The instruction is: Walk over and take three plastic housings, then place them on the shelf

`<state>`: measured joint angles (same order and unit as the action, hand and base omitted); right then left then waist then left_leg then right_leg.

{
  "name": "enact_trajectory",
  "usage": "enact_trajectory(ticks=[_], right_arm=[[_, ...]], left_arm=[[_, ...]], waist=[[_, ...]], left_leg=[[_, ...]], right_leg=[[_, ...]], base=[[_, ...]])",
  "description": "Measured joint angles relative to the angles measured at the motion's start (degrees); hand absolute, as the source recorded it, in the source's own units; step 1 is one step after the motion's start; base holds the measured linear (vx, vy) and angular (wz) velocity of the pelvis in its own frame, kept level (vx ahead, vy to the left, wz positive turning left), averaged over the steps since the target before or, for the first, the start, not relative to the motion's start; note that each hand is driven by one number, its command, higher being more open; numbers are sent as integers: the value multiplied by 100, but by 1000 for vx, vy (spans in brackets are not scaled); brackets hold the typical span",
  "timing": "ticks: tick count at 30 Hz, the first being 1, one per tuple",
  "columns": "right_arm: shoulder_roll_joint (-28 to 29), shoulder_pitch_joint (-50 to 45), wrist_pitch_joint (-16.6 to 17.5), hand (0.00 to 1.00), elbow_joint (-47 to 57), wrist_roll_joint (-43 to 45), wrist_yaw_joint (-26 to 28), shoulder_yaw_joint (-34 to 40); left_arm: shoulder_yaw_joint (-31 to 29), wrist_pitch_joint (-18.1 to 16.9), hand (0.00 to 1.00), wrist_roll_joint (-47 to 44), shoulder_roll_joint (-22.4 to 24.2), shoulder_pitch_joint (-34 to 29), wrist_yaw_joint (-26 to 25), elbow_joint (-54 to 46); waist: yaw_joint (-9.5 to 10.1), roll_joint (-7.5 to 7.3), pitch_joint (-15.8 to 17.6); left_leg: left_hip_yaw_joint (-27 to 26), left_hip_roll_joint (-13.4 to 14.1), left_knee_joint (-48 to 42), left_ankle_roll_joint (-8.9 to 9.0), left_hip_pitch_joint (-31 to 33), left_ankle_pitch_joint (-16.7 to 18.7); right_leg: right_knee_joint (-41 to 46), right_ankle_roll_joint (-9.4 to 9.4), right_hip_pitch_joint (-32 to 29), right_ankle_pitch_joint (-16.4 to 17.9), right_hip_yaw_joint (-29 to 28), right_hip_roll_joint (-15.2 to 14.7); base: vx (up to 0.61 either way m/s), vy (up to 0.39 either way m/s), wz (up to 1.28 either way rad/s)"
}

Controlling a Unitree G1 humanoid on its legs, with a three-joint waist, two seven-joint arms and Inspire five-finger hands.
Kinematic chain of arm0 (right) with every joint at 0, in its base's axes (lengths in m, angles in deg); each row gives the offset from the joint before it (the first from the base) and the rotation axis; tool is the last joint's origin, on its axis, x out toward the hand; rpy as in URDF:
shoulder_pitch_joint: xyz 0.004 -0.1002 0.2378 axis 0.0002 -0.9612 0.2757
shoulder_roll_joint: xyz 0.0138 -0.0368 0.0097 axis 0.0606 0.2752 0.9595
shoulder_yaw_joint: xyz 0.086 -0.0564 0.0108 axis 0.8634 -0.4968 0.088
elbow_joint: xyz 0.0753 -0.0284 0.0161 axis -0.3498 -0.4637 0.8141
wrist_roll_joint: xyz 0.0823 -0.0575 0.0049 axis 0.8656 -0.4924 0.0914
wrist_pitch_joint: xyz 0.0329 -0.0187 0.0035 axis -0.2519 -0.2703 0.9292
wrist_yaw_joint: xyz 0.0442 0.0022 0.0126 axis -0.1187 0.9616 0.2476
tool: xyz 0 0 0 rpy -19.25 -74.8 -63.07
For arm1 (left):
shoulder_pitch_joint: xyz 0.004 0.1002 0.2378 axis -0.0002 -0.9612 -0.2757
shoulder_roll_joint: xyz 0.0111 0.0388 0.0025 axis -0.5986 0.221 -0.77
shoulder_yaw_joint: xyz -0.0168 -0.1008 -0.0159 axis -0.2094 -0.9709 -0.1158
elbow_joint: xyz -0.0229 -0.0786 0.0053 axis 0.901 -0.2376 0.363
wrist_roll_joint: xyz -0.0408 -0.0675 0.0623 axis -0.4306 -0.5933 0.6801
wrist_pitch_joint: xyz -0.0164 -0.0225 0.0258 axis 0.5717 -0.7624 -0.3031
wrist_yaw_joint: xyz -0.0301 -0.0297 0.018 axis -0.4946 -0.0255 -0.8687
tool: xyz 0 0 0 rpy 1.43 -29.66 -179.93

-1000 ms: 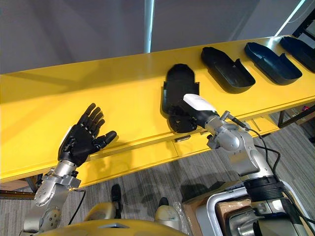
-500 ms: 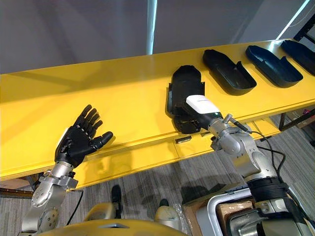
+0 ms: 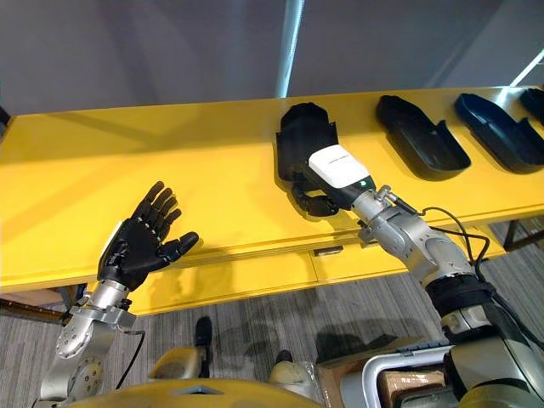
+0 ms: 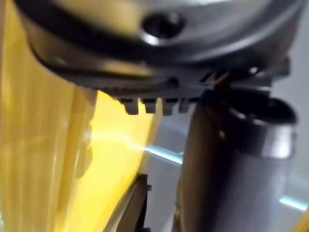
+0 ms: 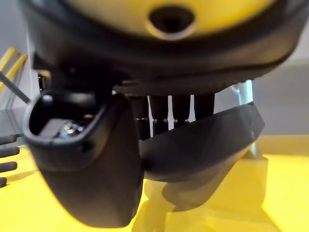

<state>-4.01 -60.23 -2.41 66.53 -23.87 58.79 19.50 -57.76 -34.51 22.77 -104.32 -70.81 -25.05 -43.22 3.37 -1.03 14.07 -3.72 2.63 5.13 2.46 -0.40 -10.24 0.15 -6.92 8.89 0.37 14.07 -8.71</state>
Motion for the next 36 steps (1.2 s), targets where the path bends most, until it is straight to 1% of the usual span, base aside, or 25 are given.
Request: enact_trajectory(ticks=[2, 5, 8, 15, 19, 26, 27, 33, 36], right_arm=[[0, 154, 127, 0, -107, 0, -85, -112], [0, 215, 306, 0, -139, 0, -108, -154], [0, 215, 437, 0, -147, 0, -108, -184], [0, 174, 408, 0, -226, 4, -85, -185], [0, 6, 402, 0, -223, 8, -65, -183], [0, -343, 421, 0, -101, 111, 28, 11], [0, -349, 424, 100, -102, 119, 30, 17], [0, -436, 403, 100, -102, 134, 46, 84], [0, -493, 379, 100, -101, 151, 66, 85]], left_arm=[[31, -62, 100, -3, -123, 12, 23, 29], [35, -87, 100, -3, -159, 13, 50, 29], [35, -104, 100, -3, -167, 14, 49, 46], [33, -167, 100, -11, -192, 18, 110, 109], [77, -183, 100, -227, -317, 7, 243, 110], [161, -193, 100, -226, -359, 46, 228, 108], [180, -190, 100, -226, -368, 63, 206, 108], [258, -156, 100, -224, -467, 191, 60, 108], [303, -161, 100, -225, -538, 219, 19, 107]], waist=[[106, 3, 0], [138, 4, 0], [128, 6, 2], [108, 16, 9], [106, 11, 19], [65, -14, 42], [54, -15, 42], [-14, -59, 80], [-12, -66, 88]], left_leg=[[30, 0, 0, 2, 10, -2], [60, -10, 0, -9, 32, -11], [59, -9, 0, -33, 32, -28], [22, -2, 0, -7, 31, -9], [-34, 3, 1, -7, 30, -6], [-151, 20, 1, -7, 12, 1], [-153, 20, 1, -7, 12, 1], [-153, 25, 1, -7, 18, -2], [-152, 23, 1, -8, 26, -1]], right_leg=[[-19, 8, 9, 4, 13, 11], [-20, 10, 10, 6, 44, 10], [-17, 10, 10, 6, 43, 10], [-7, 12, -3, 7, -2, 7], [27, 44, -65, 32, -41, -2], [85, 55, -151, 38, -182, -9], [87, 55, -157, 38, -183, -10], [95, 32, -173, 54, -186, -11], [90, 32, -177, 55, -184, -11]], base=[[10, -1, 9], [18, 1, 6], [0, 0, 0], [1, 4, -3], [-7, 5, -5], [-4, 5, -9], [-17, 2, -3], [0, 0, 0], [0, 0, 0]])
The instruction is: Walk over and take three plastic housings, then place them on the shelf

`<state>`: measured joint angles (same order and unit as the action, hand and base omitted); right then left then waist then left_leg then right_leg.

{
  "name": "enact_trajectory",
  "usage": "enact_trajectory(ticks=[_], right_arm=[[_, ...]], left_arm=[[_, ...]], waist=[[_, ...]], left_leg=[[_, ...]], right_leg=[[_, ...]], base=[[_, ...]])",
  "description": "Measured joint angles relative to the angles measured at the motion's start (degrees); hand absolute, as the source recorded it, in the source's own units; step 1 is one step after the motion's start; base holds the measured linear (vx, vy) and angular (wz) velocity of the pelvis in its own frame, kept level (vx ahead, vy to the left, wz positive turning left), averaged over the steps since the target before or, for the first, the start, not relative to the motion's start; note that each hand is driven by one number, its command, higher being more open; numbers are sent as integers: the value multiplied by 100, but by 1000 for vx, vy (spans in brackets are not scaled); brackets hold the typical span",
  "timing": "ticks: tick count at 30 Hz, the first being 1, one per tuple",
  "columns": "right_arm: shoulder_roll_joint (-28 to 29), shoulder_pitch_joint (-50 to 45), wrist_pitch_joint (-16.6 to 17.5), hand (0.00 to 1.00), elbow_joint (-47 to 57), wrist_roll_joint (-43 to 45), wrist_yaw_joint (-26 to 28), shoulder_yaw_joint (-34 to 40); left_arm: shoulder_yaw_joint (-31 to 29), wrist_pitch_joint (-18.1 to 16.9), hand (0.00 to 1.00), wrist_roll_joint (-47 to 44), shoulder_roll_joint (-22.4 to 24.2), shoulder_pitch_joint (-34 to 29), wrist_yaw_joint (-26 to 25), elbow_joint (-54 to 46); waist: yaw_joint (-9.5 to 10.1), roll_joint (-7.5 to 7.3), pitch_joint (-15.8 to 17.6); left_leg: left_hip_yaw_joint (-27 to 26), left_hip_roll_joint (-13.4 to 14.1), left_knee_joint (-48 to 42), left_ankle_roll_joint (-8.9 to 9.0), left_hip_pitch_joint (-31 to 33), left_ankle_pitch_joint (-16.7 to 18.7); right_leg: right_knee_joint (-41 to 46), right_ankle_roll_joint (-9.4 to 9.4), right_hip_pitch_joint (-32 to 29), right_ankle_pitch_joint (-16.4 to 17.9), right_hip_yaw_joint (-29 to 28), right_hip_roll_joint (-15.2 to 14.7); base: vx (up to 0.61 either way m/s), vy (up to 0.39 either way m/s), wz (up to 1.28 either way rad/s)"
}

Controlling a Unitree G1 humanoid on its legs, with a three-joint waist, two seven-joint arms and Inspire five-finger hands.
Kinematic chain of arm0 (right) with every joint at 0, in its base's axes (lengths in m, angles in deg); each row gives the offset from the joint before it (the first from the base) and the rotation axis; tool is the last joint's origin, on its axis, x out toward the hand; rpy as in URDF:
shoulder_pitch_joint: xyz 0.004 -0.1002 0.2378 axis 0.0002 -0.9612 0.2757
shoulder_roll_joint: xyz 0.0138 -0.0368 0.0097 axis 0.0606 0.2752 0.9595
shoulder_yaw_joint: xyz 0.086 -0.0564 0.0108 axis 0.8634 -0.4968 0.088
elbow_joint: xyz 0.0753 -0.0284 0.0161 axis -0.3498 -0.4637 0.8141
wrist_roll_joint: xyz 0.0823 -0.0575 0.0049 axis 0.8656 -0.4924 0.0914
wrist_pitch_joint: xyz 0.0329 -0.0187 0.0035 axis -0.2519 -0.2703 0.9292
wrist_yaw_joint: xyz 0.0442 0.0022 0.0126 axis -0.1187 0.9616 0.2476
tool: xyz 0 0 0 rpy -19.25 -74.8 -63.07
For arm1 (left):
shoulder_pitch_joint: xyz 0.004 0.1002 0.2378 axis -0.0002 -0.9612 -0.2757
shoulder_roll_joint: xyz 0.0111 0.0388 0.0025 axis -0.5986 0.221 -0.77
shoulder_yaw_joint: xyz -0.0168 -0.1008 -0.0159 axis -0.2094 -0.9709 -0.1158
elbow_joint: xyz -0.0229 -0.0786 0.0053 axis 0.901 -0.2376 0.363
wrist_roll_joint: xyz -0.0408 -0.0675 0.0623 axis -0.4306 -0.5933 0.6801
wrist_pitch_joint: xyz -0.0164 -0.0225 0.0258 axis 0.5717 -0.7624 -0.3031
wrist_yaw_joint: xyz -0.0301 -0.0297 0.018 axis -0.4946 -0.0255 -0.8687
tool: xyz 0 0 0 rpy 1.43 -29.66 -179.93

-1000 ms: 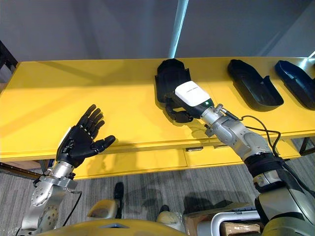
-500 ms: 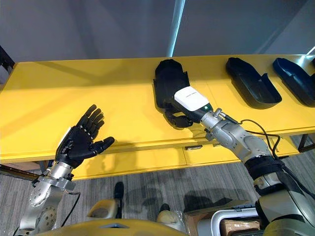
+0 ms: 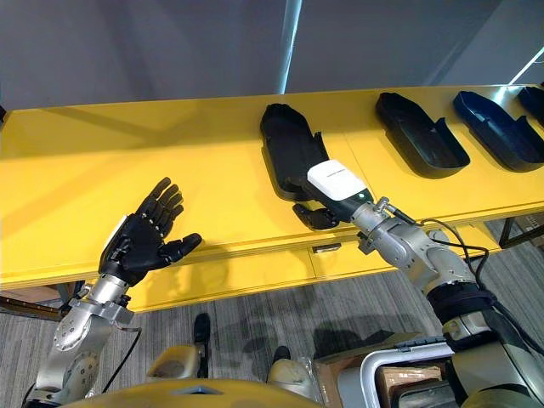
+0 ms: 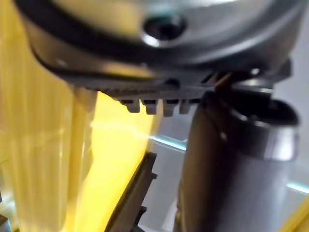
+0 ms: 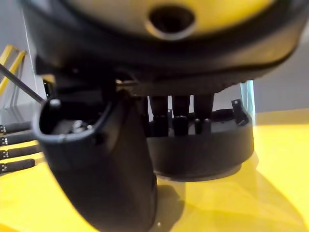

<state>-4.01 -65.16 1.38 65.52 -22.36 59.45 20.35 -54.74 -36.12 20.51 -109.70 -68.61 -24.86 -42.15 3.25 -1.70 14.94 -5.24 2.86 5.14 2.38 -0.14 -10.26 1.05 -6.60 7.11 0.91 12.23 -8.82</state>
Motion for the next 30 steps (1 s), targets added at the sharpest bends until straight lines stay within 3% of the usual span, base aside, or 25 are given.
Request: enact_trajectory(ticks=[10, 17, 24, 30], right_arm=[[0, -64, -107, 100, 51, -78, -300, 64], [35, -669, -176, 100, 938, -111, -466, 1173], [1083, -1285, -150, 100, 2547, 891, -536, 2874], [1823, -1881, -307, 100, 2964, 1451, -383, 3484]], left_arm=[[2, -4, 100, 1, -17, 25, 32, -16], [-2, 21, 100, 4, 53, -54, 115, -131], [-120, 120, 100, 54, 638, -87, 133, -626], [-153, 142, 100, 291, 952, -68, 132, -1060]], waist=[[-17, -23, 16], [-92, -21, 11], [-410, 101, -134], [-557, 169, -392]], left_leg=[[-4, -4, 0, 5, 4, 10], [-121, -23, -1, 10, -42, 33], [-281, -16, -1, 28, -128, 98], [-471, 60, -1, 52, -236, 160]], right_leg=[[-17, 7, 4, -2, 2, -1], [0, -18, 11, -43, -41, -24], [-12, 35, -3, -5, -196, -6], [-22, 34, -5, -6, -379, 11]], base=[[0, 0, 0], [12, 3, -4], [8, 4, -12], [24, -12, -18]])
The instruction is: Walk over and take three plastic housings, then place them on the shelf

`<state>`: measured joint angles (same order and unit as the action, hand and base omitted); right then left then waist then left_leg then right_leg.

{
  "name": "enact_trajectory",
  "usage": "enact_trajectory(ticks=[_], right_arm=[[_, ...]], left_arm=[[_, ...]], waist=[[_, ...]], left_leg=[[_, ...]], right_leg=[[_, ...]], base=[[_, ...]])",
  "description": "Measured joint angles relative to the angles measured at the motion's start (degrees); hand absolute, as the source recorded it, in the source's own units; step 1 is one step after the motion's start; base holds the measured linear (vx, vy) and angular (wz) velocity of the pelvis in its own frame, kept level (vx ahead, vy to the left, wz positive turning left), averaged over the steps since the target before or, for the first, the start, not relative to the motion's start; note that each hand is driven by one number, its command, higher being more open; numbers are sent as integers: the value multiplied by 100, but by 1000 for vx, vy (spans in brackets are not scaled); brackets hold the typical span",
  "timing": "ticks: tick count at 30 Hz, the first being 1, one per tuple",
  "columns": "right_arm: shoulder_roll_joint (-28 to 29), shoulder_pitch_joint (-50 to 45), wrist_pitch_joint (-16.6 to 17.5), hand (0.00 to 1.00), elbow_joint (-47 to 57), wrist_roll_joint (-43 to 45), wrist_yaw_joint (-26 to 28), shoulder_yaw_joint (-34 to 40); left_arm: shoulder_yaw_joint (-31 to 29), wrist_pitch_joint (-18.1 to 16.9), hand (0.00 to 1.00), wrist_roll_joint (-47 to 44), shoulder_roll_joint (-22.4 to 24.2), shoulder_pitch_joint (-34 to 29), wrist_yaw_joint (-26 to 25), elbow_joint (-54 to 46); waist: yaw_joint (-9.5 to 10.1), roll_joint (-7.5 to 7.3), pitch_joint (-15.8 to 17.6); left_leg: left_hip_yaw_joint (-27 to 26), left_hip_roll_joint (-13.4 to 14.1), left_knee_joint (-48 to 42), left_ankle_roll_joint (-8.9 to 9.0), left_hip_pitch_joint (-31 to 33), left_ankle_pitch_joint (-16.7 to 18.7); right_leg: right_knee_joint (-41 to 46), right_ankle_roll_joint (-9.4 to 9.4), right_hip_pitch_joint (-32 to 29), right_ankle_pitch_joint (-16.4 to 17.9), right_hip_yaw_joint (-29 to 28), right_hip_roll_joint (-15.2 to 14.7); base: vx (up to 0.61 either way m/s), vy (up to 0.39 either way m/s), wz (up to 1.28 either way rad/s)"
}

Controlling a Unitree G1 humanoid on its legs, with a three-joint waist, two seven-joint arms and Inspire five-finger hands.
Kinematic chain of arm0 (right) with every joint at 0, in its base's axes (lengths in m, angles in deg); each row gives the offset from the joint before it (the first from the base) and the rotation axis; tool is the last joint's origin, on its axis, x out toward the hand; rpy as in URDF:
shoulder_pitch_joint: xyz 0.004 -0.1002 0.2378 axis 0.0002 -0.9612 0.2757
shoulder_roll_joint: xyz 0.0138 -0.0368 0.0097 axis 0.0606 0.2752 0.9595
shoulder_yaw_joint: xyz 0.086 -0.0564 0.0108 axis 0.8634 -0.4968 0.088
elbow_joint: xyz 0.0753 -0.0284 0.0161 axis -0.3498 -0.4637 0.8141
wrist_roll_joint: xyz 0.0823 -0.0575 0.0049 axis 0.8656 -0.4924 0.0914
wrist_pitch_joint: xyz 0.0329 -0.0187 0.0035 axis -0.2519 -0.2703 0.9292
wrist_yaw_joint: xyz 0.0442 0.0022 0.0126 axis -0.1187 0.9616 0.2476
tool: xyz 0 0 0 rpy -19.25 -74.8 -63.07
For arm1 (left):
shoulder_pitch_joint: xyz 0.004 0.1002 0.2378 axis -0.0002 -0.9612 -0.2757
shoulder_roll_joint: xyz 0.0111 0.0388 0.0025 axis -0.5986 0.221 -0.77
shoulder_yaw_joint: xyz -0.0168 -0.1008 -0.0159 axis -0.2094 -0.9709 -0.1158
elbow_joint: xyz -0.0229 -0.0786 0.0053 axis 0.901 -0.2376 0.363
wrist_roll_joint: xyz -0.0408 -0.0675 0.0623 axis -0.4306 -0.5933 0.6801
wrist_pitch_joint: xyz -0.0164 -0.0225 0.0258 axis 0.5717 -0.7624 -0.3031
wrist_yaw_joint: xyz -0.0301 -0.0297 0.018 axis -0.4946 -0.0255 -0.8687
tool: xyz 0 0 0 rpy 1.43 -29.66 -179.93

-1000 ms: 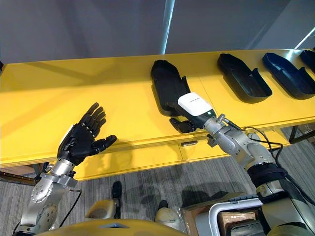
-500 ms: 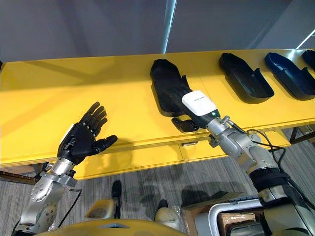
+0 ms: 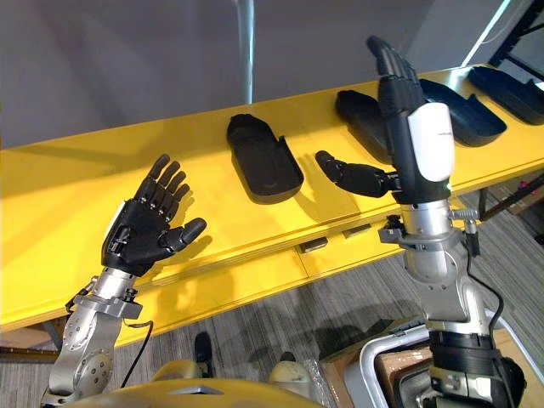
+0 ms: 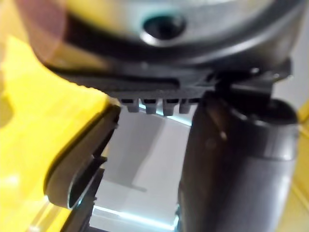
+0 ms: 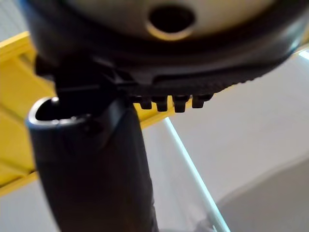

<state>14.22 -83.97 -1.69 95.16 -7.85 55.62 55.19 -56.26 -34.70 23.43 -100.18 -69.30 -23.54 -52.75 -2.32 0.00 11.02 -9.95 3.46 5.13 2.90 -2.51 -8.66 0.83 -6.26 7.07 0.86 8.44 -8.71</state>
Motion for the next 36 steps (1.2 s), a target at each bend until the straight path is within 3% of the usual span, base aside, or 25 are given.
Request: enact_trajectory(ticks=[4, 7, 14, 21, 28, 32, 36], right_arm=[[684, -631, -599, 100, 331, 622, 410, 336], [991, -1008, -755, 100, 653, 834, 544, 374], [1800, -2124, -796, 100, 1165, 1430, 648, 378], [1936, -2400, -777, 100, 1176, 2098, 1035, 354], [1794, -2026, -739, 100, 1224, 2102, 1221, -122], [1759, -1711, -740, 100, 1169, 1993, 1036, -494], [1606, -1377, -802, 100, 741, 1618, 678, -712]], left_arm=[[35, 112, 100, 478, 24, 1, -25, -172], [37, 142, 100, 805, 53, 1, -121, -175], [368, 330, 100, 1922, 24, 111, -728, -173], [652, 685, 100, 2473, -21, 680, -1538, 199], [642, 688, 100, 2563, 49, 757, -2680, 340], [544, 235, 100, 2772, 235, 705, -3430, 273], [347, -164, 100, 3114, 329, 631, -3812, 37]], waist=[[-147, 33, -99], [-259, 65, -128], [-590, 102, -239], [-800, 248, -298], [-715, 333, -238], [-559, 325, -157], [-394, 263, -39]], left_leg=[[-99, 24, 0, 21, -20, 31], [-191, 38, 0, 23, -28, 45], [-600, 108, 0, 57, -99, 160], [-801, 119, -4, 46, -100, 213], [-723, 101, -21, 38, -97, 207], [-432, 96, -21, 64, -43, 163], [-178, 96, -19, 65, 16, 85]], right_leg=[[-1, -25, -45, 18, -113, 30], [8, -31, -101, 10, -212, 39], [27, -48, -277, -4, -632, 77], [110, -65, -438, -52, -892, 94], [141, -55, -398, -40, -829, 94], [308, -17, -386, 81, -547, 83], [430, -2, -370, 197, -303, 81]], base=[[8, -5, -11], [6, 6, -18], [23, 2, -29], [32, 5, -20], [5, 3, 5], [-18, -4, 32], [-20, -20, 37]])
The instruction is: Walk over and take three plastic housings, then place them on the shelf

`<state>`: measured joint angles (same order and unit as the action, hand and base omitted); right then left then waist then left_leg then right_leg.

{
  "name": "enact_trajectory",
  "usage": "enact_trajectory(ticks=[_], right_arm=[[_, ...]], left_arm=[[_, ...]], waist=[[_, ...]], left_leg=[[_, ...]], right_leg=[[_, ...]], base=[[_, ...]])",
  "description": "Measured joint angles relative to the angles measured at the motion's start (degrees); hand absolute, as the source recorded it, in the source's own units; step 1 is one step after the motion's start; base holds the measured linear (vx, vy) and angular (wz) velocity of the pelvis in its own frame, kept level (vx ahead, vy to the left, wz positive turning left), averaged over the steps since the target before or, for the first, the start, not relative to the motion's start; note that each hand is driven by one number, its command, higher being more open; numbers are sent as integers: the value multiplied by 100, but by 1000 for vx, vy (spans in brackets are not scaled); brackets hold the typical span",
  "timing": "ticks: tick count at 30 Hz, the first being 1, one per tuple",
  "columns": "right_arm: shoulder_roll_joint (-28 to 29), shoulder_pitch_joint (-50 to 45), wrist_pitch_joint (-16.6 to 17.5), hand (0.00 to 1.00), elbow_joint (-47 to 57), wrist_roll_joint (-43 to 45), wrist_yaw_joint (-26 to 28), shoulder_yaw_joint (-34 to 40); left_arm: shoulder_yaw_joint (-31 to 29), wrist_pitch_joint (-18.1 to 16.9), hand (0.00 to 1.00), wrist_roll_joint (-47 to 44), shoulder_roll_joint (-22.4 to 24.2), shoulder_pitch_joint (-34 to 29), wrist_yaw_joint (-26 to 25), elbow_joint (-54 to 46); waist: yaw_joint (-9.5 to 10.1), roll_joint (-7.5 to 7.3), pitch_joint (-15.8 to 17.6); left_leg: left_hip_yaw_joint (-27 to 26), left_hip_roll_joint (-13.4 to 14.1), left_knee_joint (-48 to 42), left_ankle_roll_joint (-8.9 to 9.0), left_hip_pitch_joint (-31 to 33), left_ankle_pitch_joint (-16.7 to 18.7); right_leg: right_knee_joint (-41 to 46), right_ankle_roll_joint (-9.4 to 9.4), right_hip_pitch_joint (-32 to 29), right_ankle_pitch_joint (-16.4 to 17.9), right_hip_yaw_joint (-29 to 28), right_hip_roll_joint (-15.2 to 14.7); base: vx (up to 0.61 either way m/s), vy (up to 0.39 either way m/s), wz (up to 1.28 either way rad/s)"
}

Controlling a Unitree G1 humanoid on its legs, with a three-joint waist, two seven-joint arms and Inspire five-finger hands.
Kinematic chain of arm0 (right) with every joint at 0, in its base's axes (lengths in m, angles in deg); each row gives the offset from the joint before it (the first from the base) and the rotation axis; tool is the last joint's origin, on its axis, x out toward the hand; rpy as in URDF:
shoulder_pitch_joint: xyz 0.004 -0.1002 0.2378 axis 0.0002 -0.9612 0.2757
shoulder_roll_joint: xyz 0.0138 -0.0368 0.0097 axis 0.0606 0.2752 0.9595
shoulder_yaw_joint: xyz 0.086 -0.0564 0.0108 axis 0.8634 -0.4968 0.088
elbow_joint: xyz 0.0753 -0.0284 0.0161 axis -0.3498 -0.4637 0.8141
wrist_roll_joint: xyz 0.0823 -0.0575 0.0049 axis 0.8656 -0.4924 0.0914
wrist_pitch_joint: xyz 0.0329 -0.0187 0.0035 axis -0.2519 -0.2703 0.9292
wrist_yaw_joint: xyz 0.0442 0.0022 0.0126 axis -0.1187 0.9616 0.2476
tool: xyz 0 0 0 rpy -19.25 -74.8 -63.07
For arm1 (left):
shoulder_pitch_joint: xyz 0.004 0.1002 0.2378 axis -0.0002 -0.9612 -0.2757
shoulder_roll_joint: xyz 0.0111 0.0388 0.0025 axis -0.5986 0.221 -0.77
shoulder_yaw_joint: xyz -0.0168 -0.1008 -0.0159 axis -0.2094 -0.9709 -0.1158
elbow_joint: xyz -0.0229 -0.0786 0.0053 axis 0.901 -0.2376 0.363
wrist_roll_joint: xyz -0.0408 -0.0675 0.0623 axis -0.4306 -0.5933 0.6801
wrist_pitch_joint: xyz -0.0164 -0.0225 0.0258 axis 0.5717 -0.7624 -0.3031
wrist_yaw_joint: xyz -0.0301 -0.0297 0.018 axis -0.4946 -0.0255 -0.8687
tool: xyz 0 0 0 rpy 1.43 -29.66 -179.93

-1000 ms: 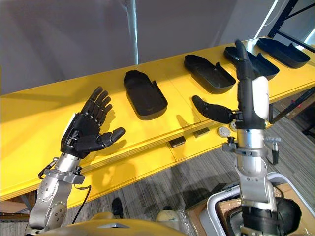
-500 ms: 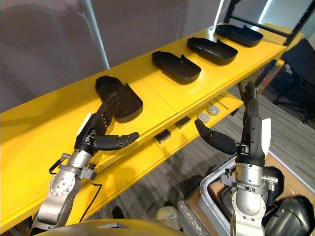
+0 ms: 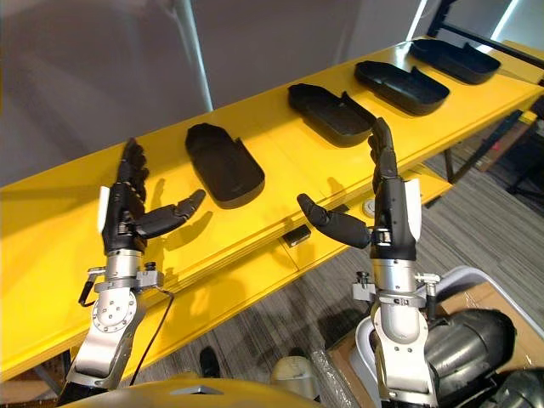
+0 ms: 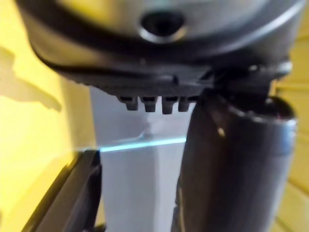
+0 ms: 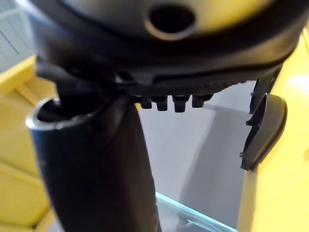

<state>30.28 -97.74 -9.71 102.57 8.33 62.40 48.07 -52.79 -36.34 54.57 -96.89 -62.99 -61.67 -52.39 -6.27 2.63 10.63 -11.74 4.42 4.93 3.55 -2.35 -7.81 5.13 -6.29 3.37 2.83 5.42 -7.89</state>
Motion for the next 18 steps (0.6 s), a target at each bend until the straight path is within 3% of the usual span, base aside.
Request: enact_trajectory(ticks=[6, 12, 14, 18], right_arm=[[-43, 484, -668, 100, -1120, -302, -376, -50], [-406, 598, -811, 100, -1309, -320, -379, -50], [-474, 750, -848, 100, -1467, -463, -382, -40], [-474, 909, -848, 100, -1593, -475, -380, -56]], left_arm=[[-133, -296, 100, 2, 8, -332, 53, -287], [-193, -296, 100, -143, 1, -433, 360, -286], [-201, -298, 100, -674, 0, -430, 703, -283], [-191, -301, 100, -822, -7, -425, 1015, -283]], waist=[[197, -72, 97], [228, -109, 265], [223, -141, 308], [252, -150, 457]], left_leg=[[312, -9, -3, -8, 124, -88], [418, -44, -6, -17, 192, -131], [420, -43, -6, -36, 187, -150], [426, -45, -5, -25, 199, -161]], right_leg=[[-4, 30, 91, 26, 329, 0], [64, 27, 73, 21, 394, 2], [76, 28, 74, 21, 394, 2], [88, 30, 61, 23, 400, 1]], base=[[-4, -12, 29], [8, 2, 6], [0, 0, 0], [0, 0, 0]])
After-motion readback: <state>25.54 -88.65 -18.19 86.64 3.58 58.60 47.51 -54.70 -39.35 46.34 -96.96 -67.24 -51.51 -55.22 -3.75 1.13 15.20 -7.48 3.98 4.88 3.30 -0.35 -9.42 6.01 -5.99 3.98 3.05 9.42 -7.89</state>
